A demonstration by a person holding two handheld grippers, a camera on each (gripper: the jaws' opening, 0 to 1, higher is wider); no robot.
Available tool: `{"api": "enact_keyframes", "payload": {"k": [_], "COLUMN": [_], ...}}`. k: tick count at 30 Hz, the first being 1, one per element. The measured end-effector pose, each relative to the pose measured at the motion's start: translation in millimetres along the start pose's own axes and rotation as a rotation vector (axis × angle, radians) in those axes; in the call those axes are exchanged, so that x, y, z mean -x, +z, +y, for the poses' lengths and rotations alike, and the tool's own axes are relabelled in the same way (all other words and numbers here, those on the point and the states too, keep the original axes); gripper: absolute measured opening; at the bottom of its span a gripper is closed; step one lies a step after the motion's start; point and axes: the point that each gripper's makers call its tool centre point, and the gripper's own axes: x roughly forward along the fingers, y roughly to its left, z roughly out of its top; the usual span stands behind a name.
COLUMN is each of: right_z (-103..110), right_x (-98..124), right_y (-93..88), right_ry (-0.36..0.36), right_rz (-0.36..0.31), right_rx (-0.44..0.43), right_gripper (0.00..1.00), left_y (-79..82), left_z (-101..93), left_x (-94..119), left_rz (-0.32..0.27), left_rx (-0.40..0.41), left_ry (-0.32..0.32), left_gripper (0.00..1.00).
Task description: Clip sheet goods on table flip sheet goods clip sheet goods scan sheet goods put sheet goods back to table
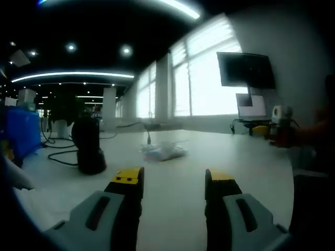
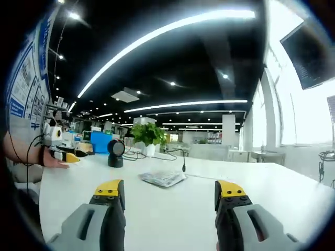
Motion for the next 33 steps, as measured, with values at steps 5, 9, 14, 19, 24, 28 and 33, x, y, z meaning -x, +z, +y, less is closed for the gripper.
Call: {"api": "enact_keyframes", "payload": {"k": [5, 9, 14, 19, 24, 28, 33], "right_z": [-9.4, -2.2, -8.1, -23.3, -35.0, -28.5, -21.4], "right_x": [0.1, -2.6, -1.6, 1.5, 6.3, 5.4, 3.7], "right_y": [-15.4, -12.9, -14.2, -14.9, -10.1, -13.6, -16.7], "right_ry": [-0.024, 0.002, -0.011, -0.056, -0.092, -0.074, -0.054], "right_rz": [0.025, 0.006, 0.014, 0.012, -0.017, 0.002, 0.02], "right_rx": [0.071, 0.092, 0.089, 0.034, -0.031, -0.036, -0.002], "right_gripper": [0.65, 0.67, 0.63, 0.63, 0.61, 0.57, 0.57], "left_y": [-0.2, 2.6, 2.8, -1.6, -0.1, -3.6, -5.7], "left_z": [-3.3, 0.7, 1.5, 3.0, 14.4, 8.0, 3.1], "left_x": [0.7, 1.2, -0.1, -1.6, 0.1, -2.7, -3.6], "left_rz": [-0.001, -0.016, -0.018, 0.003, -0.009, 0.009, 0.019], "left_rx": [-0.011, -0.008, -0.011, -0.027, 0.051, 0.03, 0.006], "left_ry": [-0.008, 0.008, 0.008, 0.012, 0.037, 0.025, 0.003], "left_gripper": [0.39, 0.39, 0.39, 0.39, 0.39, 0.39, 0.39]}}
